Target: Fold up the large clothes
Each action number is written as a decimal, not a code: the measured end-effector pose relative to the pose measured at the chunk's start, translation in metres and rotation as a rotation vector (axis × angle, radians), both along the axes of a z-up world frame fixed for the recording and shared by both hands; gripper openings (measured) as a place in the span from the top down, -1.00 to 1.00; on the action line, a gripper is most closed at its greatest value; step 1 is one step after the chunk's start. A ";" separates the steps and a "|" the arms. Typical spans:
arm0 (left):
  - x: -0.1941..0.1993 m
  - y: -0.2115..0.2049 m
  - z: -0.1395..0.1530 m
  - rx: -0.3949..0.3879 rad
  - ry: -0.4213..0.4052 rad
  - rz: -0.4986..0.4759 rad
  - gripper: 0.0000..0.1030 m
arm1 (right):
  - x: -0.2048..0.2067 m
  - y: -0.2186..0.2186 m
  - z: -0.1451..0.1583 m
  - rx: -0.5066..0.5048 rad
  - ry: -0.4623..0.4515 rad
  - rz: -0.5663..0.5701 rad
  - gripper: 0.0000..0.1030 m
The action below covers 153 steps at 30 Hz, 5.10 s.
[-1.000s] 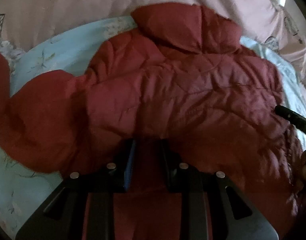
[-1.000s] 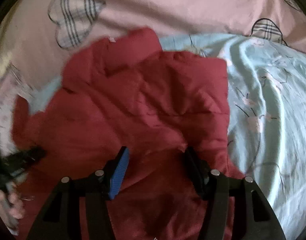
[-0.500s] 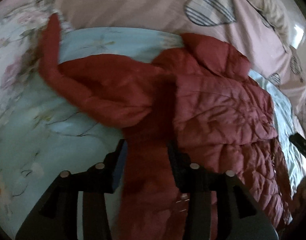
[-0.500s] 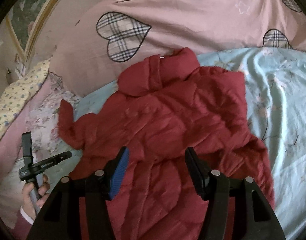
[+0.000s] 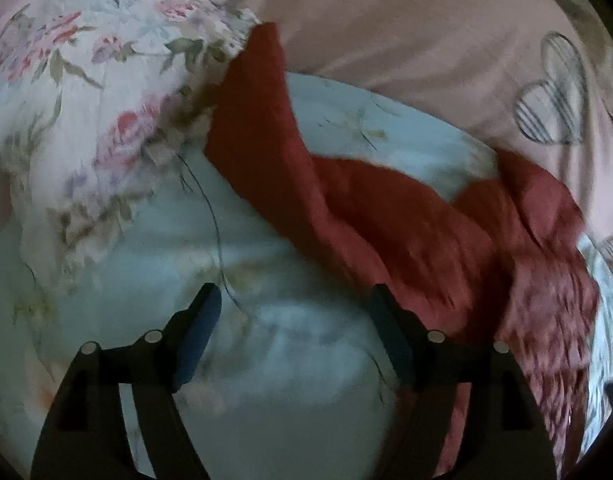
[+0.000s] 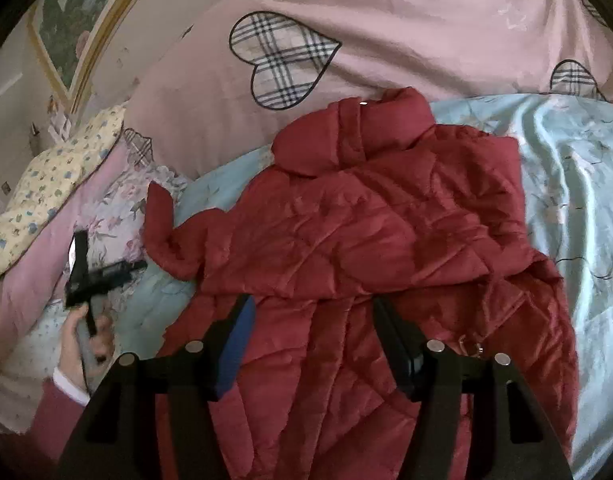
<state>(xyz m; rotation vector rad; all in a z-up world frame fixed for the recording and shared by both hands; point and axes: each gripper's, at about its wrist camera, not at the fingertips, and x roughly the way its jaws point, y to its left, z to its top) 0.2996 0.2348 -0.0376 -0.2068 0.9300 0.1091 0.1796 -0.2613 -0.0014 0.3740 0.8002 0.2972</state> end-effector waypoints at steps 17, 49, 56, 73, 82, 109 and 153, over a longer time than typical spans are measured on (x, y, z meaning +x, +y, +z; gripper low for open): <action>0.119 0.017 -0.016 0.182 0.078 0.143 -0.59 | 0.009 -0.012 -0.021 -0.018 0.072 -0.002 -0.23; 0.008 -0.143 0.093 -0.041 -0.228 -0.197 0.83 | -0.007 -0.043 -0.014 0.033 0.074 -0.047 -0.24; -0.007 -0.216 0.090 -0.074 -0.230 -0.325 0.83 | -0.007 -0.059 -0.012 0.033 0.068 -0.080 -0.25; -0.012 -0.317 0.003 -0.069 -0.119 -0.451 0.82 | 0.027 -0.087 -0.023 0.167 0.072 -0.134 -0.25; -0.019 -0.329 -0.009 -0.010 -0.117 -0.502 0.69 | 0.075 -0.115 -0.042 0.421 0.111 -0.167 -0.26; -0.033 -0.273 0.026 -0.074 -0.100 -0.568 -0.61 | 0.088 -0.134 -0.015 0.204 -0.033 -0.250 0.91; 0.023 -0.228 -0.028 0.042 -0.007 -0.415 -0.60 | 0.130 -0.076 -0.083 -0.267 0.115 -0.215 0.36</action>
